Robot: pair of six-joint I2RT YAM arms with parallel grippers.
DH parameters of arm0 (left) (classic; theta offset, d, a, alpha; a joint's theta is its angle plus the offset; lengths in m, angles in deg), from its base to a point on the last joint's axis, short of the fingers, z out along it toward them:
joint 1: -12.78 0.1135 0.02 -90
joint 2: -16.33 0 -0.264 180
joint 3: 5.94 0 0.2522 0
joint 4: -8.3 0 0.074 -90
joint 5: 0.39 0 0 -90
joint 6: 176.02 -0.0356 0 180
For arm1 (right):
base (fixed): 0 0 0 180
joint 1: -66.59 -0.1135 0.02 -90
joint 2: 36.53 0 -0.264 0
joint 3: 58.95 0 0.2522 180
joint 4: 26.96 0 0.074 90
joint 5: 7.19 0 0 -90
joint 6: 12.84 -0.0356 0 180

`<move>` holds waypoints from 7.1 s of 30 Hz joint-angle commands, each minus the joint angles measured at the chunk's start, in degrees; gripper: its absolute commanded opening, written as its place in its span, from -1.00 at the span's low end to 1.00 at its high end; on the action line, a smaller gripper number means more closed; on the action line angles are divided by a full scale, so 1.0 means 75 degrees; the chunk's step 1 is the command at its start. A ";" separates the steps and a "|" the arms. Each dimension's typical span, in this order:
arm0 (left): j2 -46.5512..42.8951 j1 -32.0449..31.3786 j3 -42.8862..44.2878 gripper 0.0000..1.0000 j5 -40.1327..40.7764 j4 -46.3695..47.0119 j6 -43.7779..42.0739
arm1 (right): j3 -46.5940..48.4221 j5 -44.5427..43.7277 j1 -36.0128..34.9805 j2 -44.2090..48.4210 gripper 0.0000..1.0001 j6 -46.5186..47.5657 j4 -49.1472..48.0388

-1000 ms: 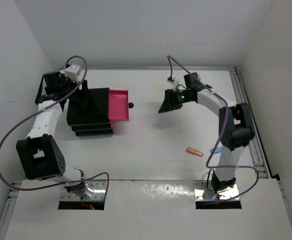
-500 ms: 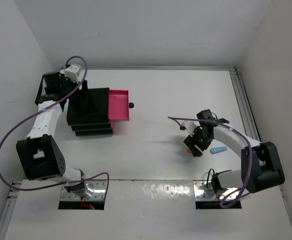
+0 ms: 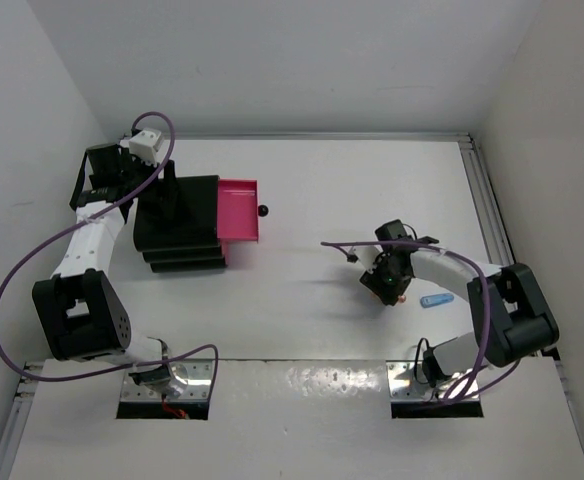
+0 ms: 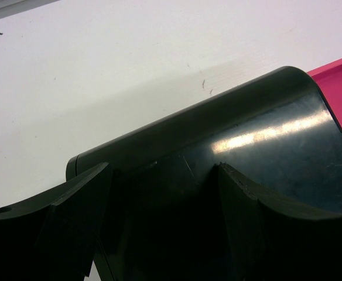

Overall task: Sort the stationery into containers
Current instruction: Pick up the stationery from the center of the board, then place the stationery in the storage box, then pick up the stationery from the corner of the board, then place the stationery in the storage box, then close the drawer in the storage box.

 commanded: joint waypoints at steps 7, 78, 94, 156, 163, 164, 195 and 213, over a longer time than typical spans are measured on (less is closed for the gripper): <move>0.0432 -0.0027 -0.0670 0.57 0.0424 -0.2304 -0.0005 | 0.0679 0.0465 -0.0246 -0.0221 -0.67 0.0552 -0.0207; 0.0526 -0.0016 -0.0880 0.57 0.0213 -0.2059 0.0077 | 0.8346 0.3560 -0.0589 -0.2521 -0.04 -0.0389 0.1008; 0.0491 -0.0051 -0.0740 0.57 0.0224 -0.2187 0.0183 | 0.3352 0.0866 0.3606 -0.0314 -0.16 0.0182 0.4490; 0.1088 -0.0309 -0.0118 0.57 0.0341 -0.2258 0.0522 | 1.0113 0.1675 0.0110 -0.4311 -1.00 -0.7452 -0.0262; 0.1124 -0.0356 -0.0118 0.56 0.0353 -0.2140 0.0581 | 1.1906 0.1288 -0.1195 -0.5400 -1.00 -0.7744 -0.1015; 0.1100 -0.0379 -0.0119 0.57 0.0342 -0.2140 0.0558 | 1.1861 0.1252 -0.1381 -0.5494 -1.00 -0.7837 -0.1038; 0.0608 -0.0356 -0.0775 0.56 0.0248 -0.1941 0.0300 | 1.0374 0.2352 -0.1972 -0.4596 -0.25 -0.8307 -0.1576; 0.0690 -0.0356 -0.0752 0.56 0.0341 -0.2023 0.0206 | 0.9199 0.2775 -0.1336 -0.4943 -0.45 -0.6936 0.0495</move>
